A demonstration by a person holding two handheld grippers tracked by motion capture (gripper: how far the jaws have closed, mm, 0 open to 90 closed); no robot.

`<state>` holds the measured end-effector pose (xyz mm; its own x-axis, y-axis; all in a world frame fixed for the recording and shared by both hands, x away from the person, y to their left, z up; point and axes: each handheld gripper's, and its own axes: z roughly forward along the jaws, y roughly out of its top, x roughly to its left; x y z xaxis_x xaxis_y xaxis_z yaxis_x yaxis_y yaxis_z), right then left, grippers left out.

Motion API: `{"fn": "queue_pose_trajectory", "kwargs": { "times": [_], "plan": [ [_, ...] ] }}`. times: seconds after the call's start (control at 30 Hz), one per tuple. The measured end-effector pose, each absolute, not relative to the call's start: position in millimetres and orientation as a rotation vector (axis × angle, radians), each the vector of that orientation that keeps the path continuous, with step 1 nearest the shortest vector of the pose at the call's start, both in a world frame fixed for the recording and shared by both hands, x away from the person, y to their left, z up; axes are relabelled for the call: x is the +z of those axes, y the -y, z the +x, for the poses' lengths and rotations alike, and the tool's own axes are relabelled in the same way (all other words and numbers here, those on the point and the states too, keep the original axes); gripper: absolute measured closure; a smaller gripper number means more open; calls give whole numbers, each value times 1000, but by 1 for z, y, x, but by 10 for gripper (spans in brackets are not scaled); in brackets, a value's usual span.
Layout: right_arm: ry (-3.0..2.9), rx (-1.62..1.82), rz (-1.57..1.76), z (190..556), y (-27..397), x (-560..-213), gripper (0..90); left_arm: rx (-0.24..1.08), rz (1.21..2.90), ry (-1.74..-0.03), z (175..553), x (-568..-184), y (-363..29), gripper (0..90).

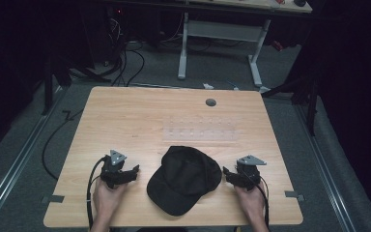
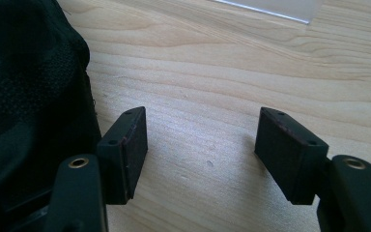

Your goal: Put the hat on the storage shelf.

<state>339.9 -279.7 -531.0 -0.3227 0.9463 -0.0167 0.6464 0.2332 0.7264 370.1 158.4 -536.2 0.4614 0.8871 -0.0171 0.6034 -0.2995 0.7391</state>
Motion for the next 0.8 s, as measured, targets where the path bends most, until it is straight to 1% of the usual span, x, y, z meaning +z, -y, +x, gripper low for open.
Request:
{"fn": "queue_pose_trajectory", "kwargs": {
  "times": [0.23,0.47,0.8],
  "plan": [
    [-2051,867,1461,340,279,-531,363,524,2025,-1236,370,-536,-158,259],
    [-2035,895,1496,339,283,-529,382,522,2030,-1232,370,-536,-158,236],
    [-1991,986,1524,330,290,-518,437,515,2042,-1223,371,-537,-157,194]
  ]
}}
